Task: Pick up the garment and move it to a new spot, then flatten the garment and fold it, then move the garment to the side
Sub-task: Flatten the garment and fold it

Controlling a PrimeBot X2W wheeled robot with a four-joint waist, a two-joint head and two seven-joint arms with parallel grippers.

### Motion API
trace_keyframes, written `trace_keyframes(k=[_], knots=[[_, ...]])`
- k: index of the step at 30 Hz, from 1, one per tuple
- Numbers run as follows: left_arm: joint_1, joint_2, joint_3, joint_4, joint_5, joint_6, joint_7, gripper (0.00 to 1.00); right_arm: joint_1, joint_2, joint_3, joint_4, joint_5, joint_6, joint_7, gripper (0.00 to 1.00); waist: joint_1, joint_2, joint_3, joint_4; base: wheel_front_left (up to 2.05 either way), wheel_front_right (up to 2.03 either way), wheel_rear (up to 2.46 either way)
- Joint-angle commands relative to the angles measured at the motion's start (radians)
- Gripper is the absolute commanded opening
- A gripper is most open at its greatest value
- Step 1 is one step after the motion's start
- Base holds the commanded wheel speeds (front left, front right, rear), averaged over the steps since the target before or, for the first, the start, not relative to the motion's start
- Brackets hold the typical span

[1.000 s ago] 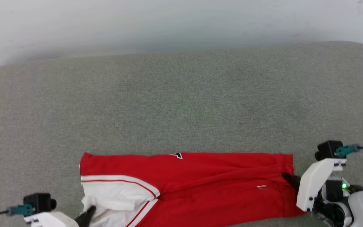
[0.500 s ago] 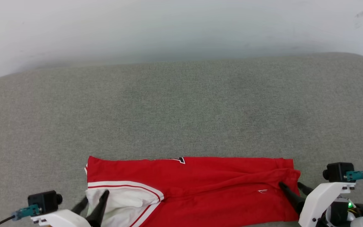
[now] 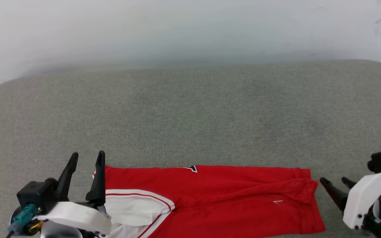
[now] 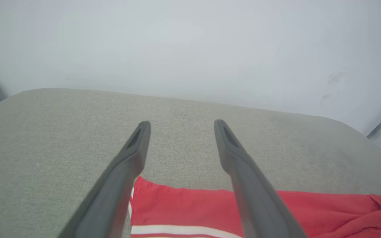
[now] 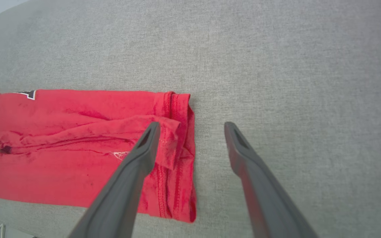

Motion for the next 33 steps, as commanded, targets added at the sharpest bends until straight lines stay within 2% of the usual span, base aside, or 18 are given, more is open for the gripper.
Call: trace_keyframes(k=[1,6,10,21,22,23,24,33], knots=[[-0.022,0.002,-0.008,-0.017,0.036,0.014,-0.016,1.00,-0.016,-0.011,-0.012,-0.019,-0.011,0.000,0.031,1.00,0.0001,0.0000,0.016,0.012,0.00,0.00,0.00],[-0.058,-0.002,-0.028,-0.053,0.122,0.033,-0.044,1.00,-0.034,-0.019,-0.014,-0.065,-0.039,0.000,0.130,1.00,0.0001,0.0000,0.067,0.035,0.00,0.00,0.00],[-0.077,-0.014,-0.029,-0.073,0.153,0.033,-0.057,1.00,-0.046,0.003,-0.001,-0.062,-0.050,0.000,0.174,1.00,0.0001,0.0000,0.111,0.053,0.00,0.00,0.00],[-0.102,-0.026,-0.030,-0.089,0.180,0.014,-0.065,1.00,-0.057,0.078,0.054,0.103,-0.011,0.000,0.205,1.00,0.0001,0.0000,0.180,0.085,0.00,0.00,0.00],[-0.103,-0.026,-0.030,-0.087,0.180,0.013,-0.065,1.00,-0.055,0.085,0.063,0.117,-0.003,0.000,0.213,0.68,0.0001,0.0000,0.179,0.086,0.00,0.00,0.00],[-0.102,-0.026,-0.029,-0.084,0.180,0.013,-0.066,1.00,-0.053,0.089,0.070,0.126,0.005,0.001,0.218,0.13,0.0001,0.0000,0.178,0.086,0.00,0.00,0.00],[-0.100,-0.026,-0.027,-0.081,0.180,0.013,-0.066,1.00,-0.053,0.091,0.076,0.132,0.009,0.001,0.219,0.00,0.0001,0.0000,0.175,0.085,0.00,0.00,0.00],[-0.063,-0.009,-0.041,-0.066,0.192,0.019,-0.055,1.00,-0.085,0.041,0.072,0.113,0.015,0.001,0.183,0.00,0.0001,0.0000,0.115,0.064,0.00,0.00,0.00]])
